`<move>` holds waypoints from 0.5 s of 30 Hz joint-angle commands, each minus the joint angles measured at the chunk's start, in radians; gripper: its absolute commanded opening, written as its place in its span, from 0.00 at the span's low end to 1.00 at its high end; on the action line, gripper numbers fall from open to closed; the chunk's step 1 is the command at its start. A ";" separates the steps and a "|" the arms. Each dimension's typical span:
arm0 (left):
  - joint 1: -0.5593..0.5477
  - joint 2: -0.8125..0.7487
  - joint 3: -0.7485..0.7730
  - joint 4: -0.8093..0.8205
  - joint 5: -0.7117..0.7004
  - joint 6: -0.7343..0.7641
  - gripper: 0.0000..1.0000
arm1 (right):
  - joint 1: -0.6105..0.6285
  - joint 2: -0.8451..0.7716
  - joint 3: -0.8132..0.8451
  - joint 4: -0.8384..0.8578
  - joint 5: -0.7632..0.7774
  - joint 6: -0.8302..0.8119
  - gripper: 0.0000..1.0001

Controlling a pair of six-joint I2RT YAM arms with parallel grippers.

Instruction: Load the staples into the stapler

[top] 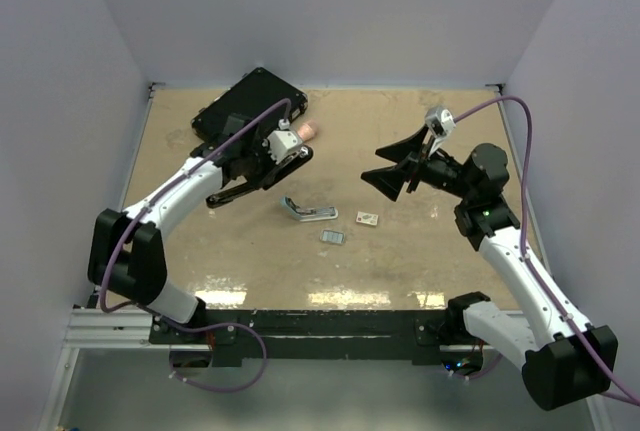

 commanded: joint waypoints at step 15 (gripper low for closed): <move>-0.003 0.282 0.093 -0.019 -0.005 0.066 0.00 | -0.004 -0.012 -0.005 -0.039 -0.003 -0.053 0.90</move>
